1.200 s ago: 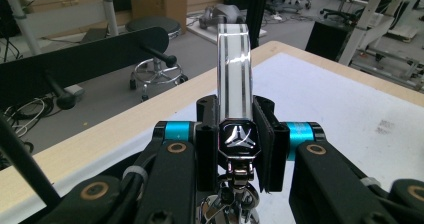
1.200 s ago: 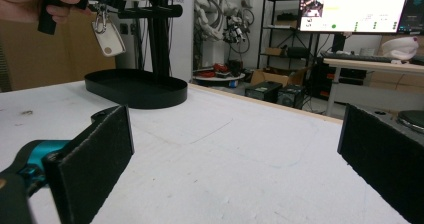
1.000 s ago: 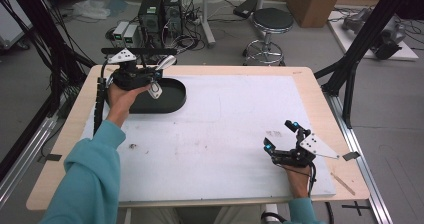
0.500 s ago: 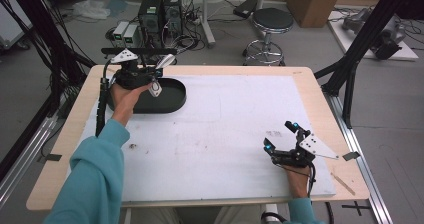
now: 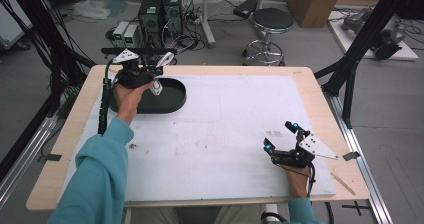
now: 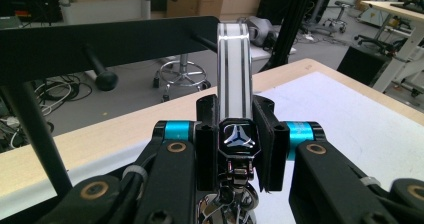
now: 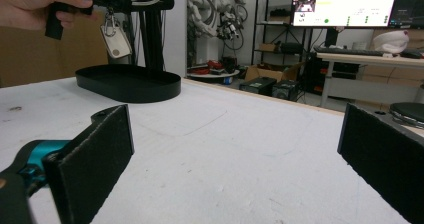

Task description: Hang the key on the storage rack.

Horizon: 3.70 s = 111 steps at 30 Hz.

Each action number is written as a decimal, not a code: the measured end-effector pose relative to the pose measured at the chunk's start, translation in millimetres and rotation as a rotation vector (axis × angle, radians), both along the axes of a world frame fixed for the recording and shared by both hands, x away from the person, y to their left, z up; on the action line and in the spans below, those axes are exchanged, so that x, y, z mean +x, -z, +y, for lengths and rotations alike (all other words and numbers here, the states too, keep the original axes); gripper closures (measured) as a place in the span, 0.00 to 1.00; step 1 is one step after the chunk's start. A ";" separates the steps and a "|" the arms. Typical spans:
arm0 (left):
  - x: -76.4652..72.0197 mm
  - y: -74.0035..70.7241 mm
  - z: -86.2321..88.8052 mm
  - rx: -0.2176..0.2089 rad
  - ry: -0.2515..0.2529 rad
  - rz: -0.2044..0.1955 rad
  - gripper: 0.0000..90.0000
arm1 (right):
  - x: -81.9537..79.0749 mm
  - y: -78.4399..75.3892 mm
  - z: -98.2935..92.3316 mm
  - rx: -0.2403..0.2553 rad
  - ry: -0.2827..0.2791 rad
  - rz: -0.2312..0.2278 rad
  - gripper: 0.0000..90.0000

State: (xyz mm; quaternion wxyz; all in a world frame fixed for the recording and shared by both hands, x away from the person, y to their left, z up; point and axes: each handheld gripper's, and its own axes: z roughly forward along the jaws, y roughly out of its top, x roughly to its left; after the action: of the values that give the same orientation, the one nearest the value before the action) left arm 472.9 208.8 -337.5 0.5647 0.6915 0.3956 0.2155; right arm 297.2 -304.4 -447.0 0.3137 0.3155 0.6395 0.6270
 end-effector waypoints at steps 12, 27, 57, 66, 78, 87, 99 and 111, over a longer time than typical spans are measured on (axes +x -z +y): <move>3.5 4.1 -0.5 0.000 -0.017 0.002 0.82 | 0.0 0.5 0.1 0.004 0.001 -0.003 0.01; 8.0 11.0 -2.1 0.004 -0.051 0.021 0.79 | -0.5 0.9 -0.3 0.005 0.003 0.000 0.01; 13.2 31.2 -14.6 0.053 -0.034 0.032 0.81 | -1.3 0.0 -1.9 0.014 0.004 -0.014 0.01; 15.8 37.2 -16.4 0.027 -0.023 0.055 0.81 | -1.3 0.1 -2.0 0.013 0.006 -0.009 0.01; 17.1 37.5 -6.3 -0.027 -0.041 0.069 0.77 | -0.8 0.4 -2.0 0.011 0.006 -0.006 0.01; 15.6 33.3 -3.7 -0.092 -0.072 0.064 0.77 | -0.4 0.8 -1.2 0.008 0.004 -0.002 0.01; 17.2 37.1 1.1 -0.053 -0.138 0.095 0.70 | -0.6 0.8 -1.2 0.007 0.005 -0.004 0.01; 12.3 37.2 -7.1 0.088 -0.076 0.045 0.36 | -0.2 1.8 -0.6 0.001 0.005 -0.004 0.01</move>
State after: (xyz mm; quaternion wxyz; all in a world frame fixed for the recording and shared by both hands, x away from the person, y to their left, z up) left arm 485.2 201.7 -374.7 0.5161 0.7047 0.4245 0.2385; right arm 297.0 -305.0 -448.8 0.3164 0.3159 0.6376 0.6274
